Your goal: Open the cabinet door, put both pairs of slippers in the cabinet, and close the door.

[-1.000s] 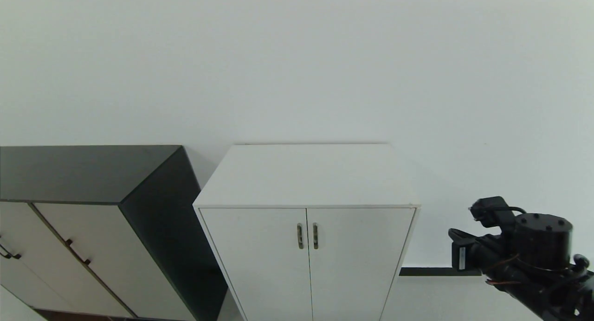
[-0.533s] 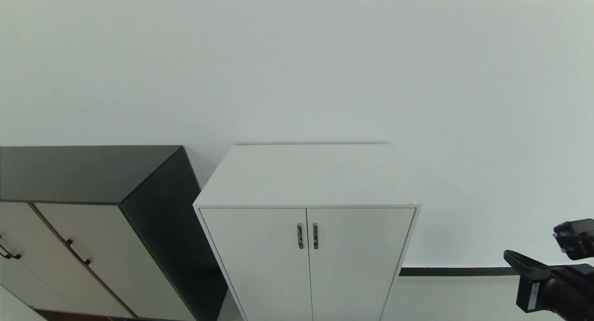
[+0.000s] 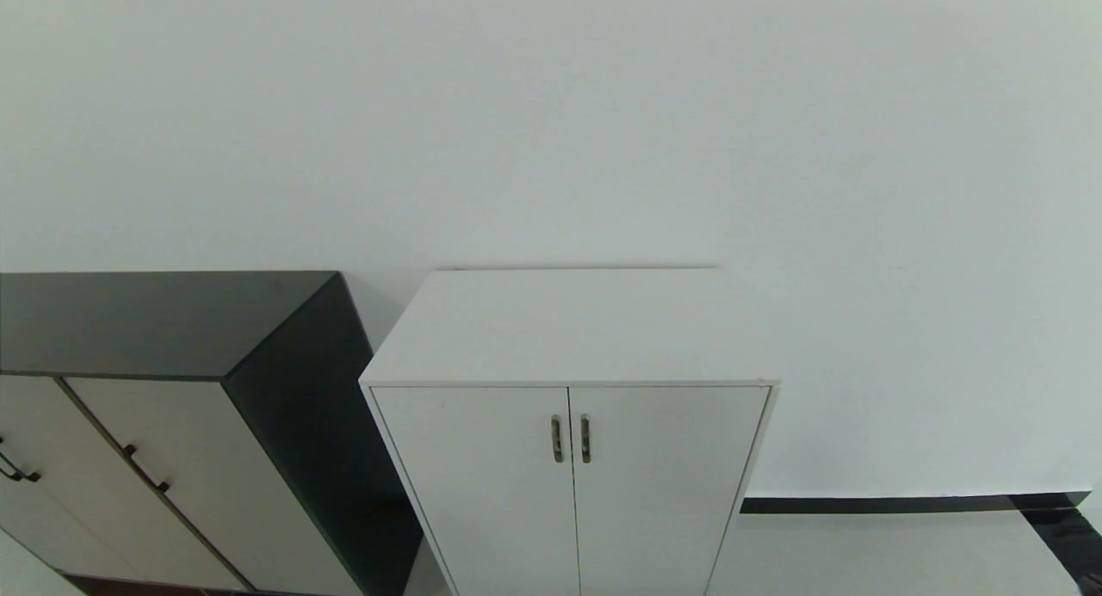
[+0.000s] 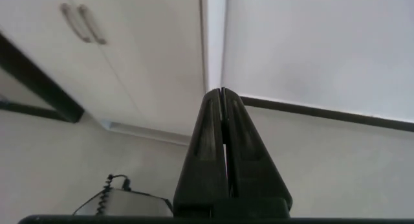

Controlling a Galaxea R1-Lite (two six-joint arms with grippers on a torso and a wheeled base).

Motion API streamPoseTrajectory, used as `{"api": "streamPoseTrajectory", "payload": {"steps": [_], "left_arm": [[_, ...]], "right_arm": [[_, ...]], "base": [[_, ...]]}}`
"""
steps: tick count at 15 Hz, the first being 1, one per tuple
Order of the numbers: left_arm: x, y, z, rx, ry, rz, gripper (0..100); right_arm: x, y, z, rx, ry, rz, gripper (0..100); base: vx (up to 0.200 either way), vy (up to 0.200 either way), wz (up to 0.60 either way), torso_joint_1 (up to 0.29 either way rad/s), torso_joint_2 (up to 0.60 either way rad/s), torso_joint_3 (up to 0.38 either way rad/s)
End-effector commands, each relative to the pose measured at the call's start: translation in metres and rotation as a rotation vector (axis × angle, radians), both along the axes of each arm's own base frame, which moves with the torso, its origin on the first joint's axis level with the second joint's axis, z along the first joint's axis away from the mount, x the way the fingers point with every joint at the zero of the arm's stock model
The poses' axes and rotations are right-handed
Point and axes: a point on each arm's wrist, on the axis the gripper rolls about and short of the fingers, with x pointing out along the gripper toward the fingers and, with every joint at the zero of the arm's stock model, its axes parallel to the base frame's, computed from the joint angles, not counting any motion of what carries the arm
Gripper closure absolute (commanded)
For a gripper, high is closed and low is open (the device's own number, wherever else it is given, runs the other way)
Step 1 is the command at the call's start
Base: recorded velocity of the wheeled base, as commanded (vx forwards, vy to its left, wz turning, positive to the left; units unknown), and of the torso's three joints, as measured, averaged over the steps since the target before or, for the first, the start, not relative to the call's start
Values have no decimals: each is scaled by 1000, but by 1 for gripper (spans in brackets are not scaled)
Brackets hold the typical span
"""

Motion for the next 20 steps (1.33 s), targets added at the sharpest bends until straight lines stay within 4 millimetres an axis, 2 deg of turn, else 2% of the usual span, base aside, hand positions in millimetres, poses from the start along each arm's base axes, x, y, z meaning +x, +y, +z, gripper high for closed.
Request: {"api": "streamPoseTrajectory", "payload": {"steps": [1,3,6,12,20], "left_arm": [[0,0,0,0,0,-1,100],[0,0,0,0,2,0,100],[0,0,0,0,2,0,100],[0,0,0,0,2,0,100],[0,0,0,0,2,0,100]], "right_arm": [[-38,-14,-11,58,-120,49,100],[-39,-14,-23,61,-111,70,100],[-41,-13,-29,29,-103,90,100],[-45,-10,-29,15,-144,-196,100],[-54,-10,-31,30,-261,-255,100]], "base": [[0,0,0,0,0,0],[0,0,0,0,0,0],[0,0,0,0,0,0],[0,0,0,0,0,0],[0,0,0,0,0,0]]}}
